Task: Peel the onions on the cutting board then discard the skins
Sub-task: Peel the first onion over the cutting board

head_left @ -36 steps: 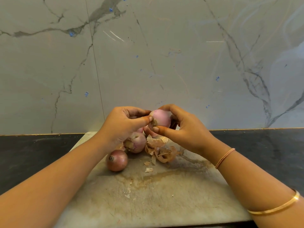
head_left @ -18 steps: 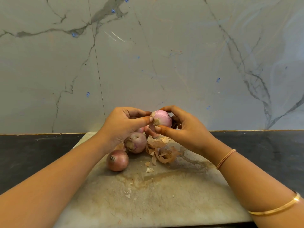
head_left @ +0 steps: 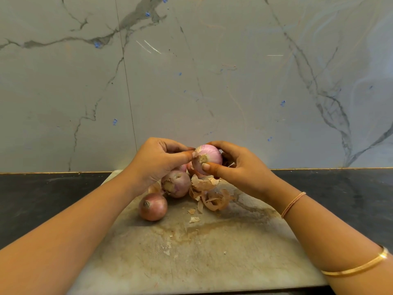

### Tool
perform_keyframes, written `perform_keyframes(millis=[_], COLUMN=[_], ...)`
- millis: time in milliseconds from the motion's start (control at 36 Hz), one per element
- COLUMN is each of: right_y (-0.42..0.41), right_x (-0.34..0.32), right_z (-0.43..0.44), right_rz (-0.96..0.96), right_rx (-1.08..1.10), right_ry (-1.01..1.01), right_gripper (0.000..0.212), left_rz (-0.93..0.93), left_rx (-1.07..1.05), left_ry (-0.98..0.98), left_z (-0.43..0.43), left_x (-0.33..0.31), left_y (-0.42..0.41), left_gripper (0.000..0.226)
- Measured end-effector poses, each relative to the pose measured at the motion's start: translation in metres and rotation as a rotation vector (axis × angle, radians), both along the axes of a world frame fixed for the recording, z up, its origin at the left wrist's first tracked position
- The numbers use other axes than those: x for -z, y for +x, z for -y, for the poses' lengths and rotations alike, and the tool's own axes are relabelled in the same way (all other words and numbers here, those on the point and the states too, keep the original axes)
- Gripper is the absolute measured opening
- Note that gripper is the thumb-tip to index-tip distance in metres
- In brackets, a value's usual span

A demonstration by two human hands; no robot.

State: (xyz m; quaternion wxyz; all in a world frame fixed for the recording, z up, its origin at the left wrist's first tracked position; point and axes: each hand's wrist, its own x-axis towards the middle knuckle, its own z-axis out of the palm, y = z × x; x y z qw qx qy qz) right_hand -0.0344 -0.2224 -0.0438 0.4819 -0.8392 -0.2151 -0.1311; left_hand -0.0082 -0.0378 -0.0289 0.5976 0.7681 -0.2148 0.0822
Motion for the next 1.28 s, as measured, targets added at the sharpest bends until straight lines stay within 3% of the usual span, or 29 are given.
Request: perform_keyframes(millis=[139, 333, 417, 500, 722, 972, 1139, 1278], right_y=[0.001, 0.000, 0.000, 0.000, 0.001, 0.001, 0.001, 0.001], right_x=[0.000, -0.006, -0.009, -0.010, -0.009, -0.009, -0.009, -0.010], right_z=[0.000, 0.001, 0.004, 0.007, 0.007, 0.006, 0.006, 0.005], right_rz=[-0.013, -0.067, -0.066, -0.092, -0.087, -0.075, -0.076, -0.091], right_rx=[-0.006, -0.059, -0.052, -0.060, -0.061, -0.029, -0.034, -0.023], right_ry=[0.003, 0.153, 0.177, 0.194, 0.176, 0.165, 0.166, 0.178], right_gripper=[0.043, 0.013, 0.029, 0.031, 0.027, 0.028, 0.032, 0.027], left_rz=[0.020, 0.198, 0.194, 0.267, 0.510, 0.581, 0.550, 0.551], left_rx=[-0.007, -0.007, 0.158, 0.216, 0.157, 0.143, 0.150, 0.114], left_ry=[-0.014, 0.081, 0.085, 0.166, 0.285, 0.341, 0.366, 0.338], left_z=[-0.001, -0.002, -0.001, -0.001, -0.003, -0.003, -0.003, -0.002], left_x=[0.001, 0.003, 0.003, 0.004, 0.003, 0.005, 0.005, 0.006], left_y=[0.003, 0.000, -0.004, -0.003, 0.001, 0.002, 0.002, 0.002], left_gripper=[0.020, 0.038, 0.037, 0.044, 0.035, 0.025, 0.038, 0.012])
